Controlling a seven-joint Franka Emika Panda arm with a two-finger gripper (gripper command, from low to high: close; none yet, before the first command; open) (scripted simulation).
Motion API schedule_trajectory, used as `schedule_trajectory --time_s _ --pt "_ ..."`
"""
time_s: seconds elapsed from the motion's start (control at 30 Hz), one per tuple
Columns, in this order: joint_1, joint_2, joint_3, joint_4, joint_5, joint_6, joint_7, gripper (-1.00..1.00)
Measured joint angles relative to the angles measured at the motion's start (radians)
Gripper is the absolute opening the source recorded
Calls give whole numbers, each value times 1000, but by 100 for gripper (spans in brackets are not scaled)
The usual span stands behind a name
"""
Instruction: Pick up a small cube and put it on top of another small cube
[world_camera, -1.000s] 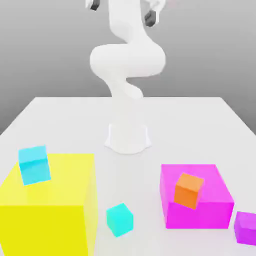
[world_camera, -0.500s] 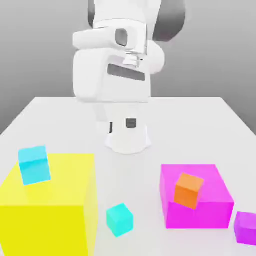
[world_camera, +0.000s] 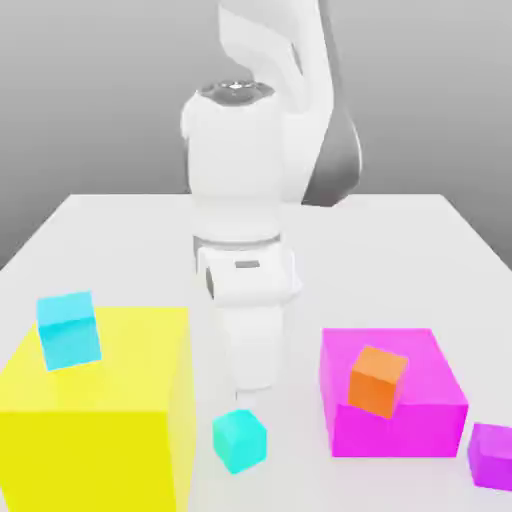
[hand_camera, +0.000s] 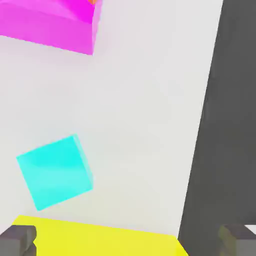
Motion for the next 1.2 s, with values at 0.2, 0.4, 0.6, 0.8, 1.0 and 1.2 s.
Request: schedule_trajectory --time_s 0.2,0.4,0.6,0.8,1.0,1.2 --pt "-56 134 79 -31 136 76 -316 0" --pt "-194 327 251 7 287 225 -446 -100" --pt "-201 335 259 9 295 230 -453 -100" --pt "-116 163 141 -30 146 97 -340 -100" --pt "-97 69 113 101 81 -102 -156 -100" --pt "-139 -18 86 270 50 -361 -163 -100"
